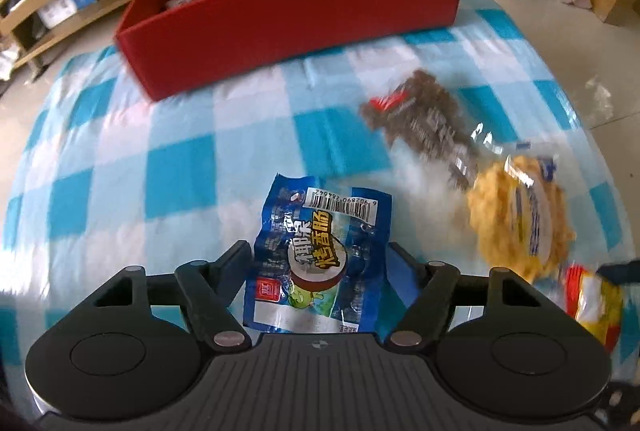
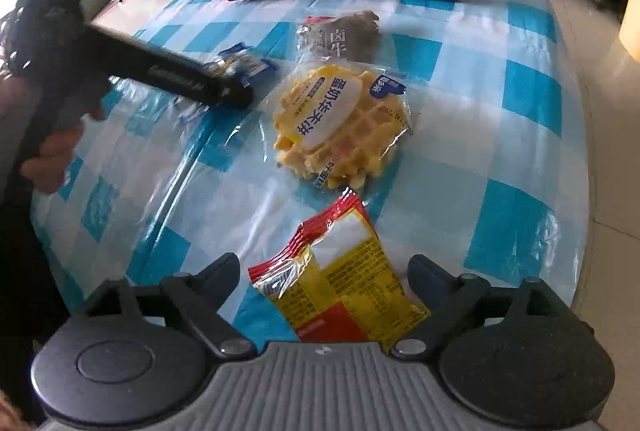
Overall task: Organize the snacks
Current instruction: 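Withdraw both tools toward the blue sausage packet and yellow Trolli bag, then grasp the blue sausage packet with the left tool while the right tool grasps the yellow Trolli bag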
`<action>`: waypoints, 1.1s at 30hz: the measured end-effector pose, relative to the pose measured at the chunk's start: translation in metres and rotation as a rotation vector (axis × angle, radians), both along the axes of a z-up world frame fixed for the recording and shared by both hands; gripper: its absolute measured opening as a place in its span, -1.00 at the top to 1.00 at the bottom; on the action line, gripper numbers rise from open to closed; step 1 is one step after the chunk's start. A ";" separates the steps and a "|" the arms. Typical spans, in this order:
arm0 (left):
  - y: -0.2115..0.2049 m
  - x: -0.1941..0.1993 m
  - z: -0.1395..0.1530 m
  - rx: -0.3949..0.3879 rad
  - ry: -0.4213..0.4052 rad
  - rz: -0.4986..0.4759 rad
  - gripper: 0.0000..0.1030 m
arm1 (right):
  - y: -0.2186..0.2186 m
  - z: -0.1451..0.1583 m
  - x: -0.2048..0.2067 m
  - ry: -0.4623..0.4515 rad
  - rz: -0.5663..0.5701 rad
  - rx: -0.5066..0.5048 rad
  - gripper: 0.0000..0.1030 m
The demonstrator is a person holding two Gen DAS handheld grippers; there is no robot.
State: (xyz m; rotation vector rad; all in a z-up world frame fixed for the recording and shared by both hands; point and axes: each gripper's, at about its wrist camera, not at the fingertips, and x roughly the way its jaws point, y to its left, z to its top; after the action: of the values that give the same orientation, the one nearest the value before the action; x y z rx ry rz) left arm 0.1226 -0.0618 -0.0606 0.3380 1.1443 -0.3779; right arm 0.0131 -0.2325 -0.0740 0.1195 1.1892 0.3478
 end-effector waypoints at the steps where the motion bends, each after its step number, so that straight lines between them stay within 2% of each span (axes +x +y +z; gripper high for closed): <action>1: 0.004 -0.006 0.001 0.006 0.011 0.008 -0.50 | -0.001 0.000 0.000 0.003 -0.008 -0.003 -0.74; 5: 0.021 -0.026 0.002 0.001 0.061 0.036 -0.51 | -0.005 -0.001 -0.006 0.010 -0.040 -0.008 -0.75; 6: 0.021 -0.032 0.002 0.019 0.056 0.029 -0.51 | -0.003 -0.002 -0.007 0.003 -0.026 -0.016 -0.82; 7: 0.022 -0.037 0.001 0.034 0.055 0.026 -0.51 | -0.001 -0.004 -0.008 -0.004 -0.007 -0.017 -0.97; 8: 0.023 -0.039 0.001 0.025 0.062 0.029 -0.51 | 0.002 -0.006 -0.008 -0.007 0.006 -0.012 -1.00; 12: 0.026 -0.044 0.000 0.013 0.063 0.031 -0.55 | 0.007 -0.007 -0.009 -0.018 0.010 -0.047 -1.00; 15: 0.025 -0.045 -0.002 0.019 0.051 0.036 -0.69 | 0.010 -0.007 -0.009 -0.020 0.025 -0.067 -1.00; 17: 0.026 -0.043 -0.004 0.030 0.048 0.049 -0.86 | 0.018 -0.008 -0.011 -0.028 0.058 -0.114 -1.00; 18: 0.027 -0.042 -0.005 0.028 0.053 0.056 -0.87 | 0.023 -0.008 -0.013 -0.034 0.072 -0.142 -1.00; 21: 0.029 -0.042 -0.007 0.028 0.051 0.063 -0.90 | 0.033 -0.008 -0.018 -0.055 0.107 -0.222 -0.87; 23: 0.030 -0.045 -0.006 0.023 0.044 0.070 -0.83 | 0.031 -0.004 -0.019 -0.064 0.091 -0.224 -0.64; 25: 0.029 -0.048 -0.003 0.004 0.043 0.066 -0.64 | 0.025 0.002 -0.021 -0.078 0.067 -0.218 -0.09; 26: 0.027 -0.050 -0.001 0.004 0.037 0.056 -0.49 | 0.021 0.004 -0.022 -0.075 0.053 -0.187 -0.05; 29: 0.021 -0.055 0.001 0.019 0.025 0.050 -0.47 | 0.019 0.005 -0.024 -0.080 0.039 -0.167 -0.02; 33: 0.025 -0.053 0.005 -0.008 0.034 0.076 -0.46 | 0.019 0.012 -0.021 -0.106 -0.004 -0.108 0.00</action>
State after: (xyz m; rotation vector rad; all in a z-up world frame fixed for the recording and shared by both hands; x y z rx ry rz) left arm 0.0691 -0.0367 -0.0560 0.2809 1.1852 -0.3221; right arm -0.0080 -0.2131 -0.0618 0.0095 1.1006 0.2830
